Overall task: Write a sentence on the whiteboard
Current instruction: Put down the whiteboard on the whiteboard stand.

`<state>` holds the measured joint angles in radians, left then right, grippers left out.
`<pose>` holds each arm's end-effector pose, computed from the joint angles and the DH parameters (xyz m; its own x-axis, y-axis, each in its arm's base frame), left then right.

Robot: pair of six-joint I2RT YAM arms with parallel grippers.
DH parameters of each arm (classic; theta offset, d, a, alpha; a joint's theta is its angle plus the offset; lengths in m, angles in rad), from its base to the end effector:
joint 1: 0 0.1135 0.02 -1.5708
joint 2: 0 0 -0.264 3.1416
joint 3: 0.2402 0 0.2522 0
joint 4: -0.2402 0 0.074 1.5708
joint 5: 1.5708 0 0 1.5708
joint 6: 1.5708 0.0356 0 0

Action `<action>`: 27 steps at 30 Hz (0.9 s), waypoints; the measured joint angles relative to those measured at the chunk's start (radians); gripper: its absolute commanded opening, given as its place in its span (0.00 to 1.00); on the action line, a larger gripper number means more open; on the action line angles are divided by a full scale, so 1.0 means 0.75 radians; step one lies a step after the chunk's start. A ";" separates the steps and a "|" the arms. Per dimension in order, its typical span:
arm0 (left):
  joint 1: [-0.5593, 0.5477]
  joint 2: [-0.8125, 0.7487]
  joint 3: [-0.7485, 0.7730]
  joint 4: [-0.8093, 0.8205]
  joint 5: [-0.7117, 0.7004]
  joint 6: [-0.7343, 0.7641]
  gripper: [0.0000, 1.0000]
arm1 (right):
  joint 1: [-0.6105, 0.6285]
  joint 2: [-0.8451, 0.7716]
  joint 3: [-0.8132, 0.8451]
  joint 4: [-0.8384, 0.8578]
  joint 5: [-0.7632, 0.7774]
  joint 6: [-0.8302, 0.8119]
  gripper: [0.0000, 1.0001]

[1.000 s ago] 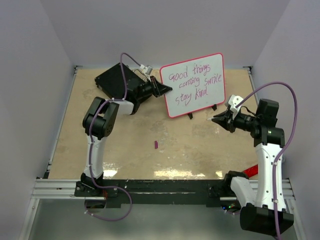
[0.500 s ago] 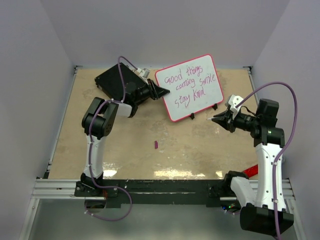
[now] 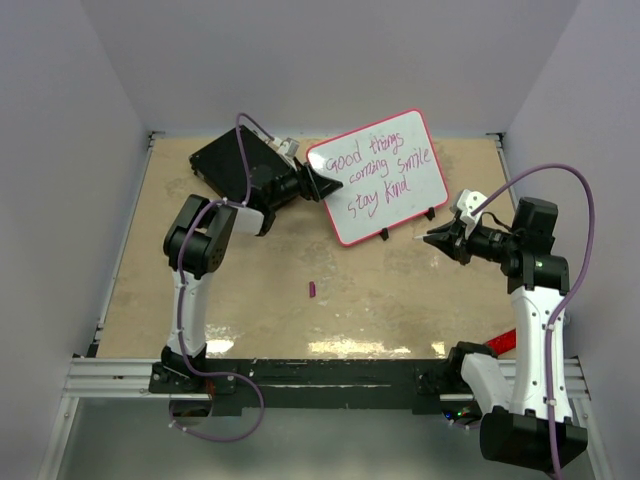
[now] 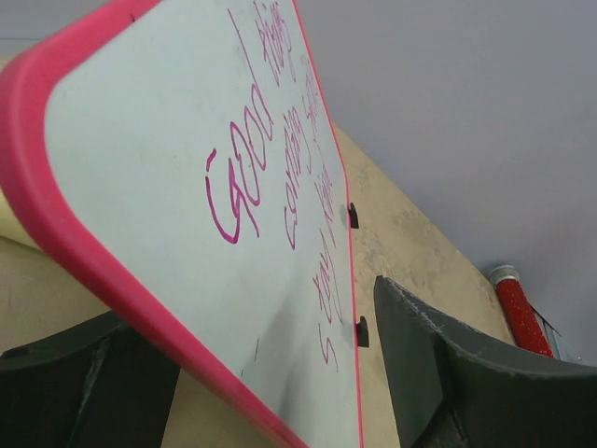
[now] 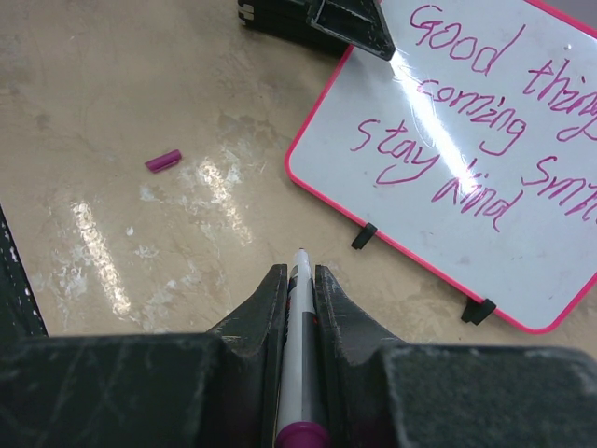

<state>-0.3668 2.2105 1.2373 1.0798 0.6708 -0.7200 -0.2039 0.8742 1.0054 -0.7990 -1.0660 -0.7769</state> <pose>0.4274 -0.1879 0.1674 -0.4910 -0.3647 -0.7911 0.7105 0.3579 -0.6059 0.1603 -0.0013 0.3510 -0.0293 -0.3402 -0.9399 -0.8352 0.5249 -0.1640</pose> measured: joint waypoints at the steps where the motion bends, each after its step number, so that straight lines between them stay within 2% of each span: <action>1: 0.000 -0.001 -0.005 -0.001 -0.004 0.006 0.89 | 0.000 0.000 0.000 0.000 0.001 -0.001 0.00; 2: 0.001 -0.002 -0.011 -0.005 -0.009 0.009 0.99 | 0.000 0.000 0.000 0.000 0.001 0.000 0.00; 3: 0.001 -0.003 -0.016 -0.009 -0.014 0.011 1.00 | 0.000 0.000 0.000 0.000 0.001 0.000 0.00; 15: 0.023 -0.163 -0.153 -0.087 -0.135 0.079 1.00 | 0.000 0.001 -0.004 0.012 0.002 0.000 0.00; 23: 0.053 -0.551 -0.569 -0.142 -0.307 0.116 1.00 | -0.001 0.007 -0.057 0.051 0.013 0.013 0.00; 27: 0.053 -0.830 -0.667 -0.371 -0.382 0.114 1.00 | -0.001 0.017 -0.087 0.101 0.014 0.031 0.00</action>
<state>-0.3271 1.5883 0.7372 0.8013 0.3843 -0.6342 -0.2043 0.8867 0.9401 -0.7235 -1.0554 -0.7540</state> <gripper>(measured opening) 0.997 0.141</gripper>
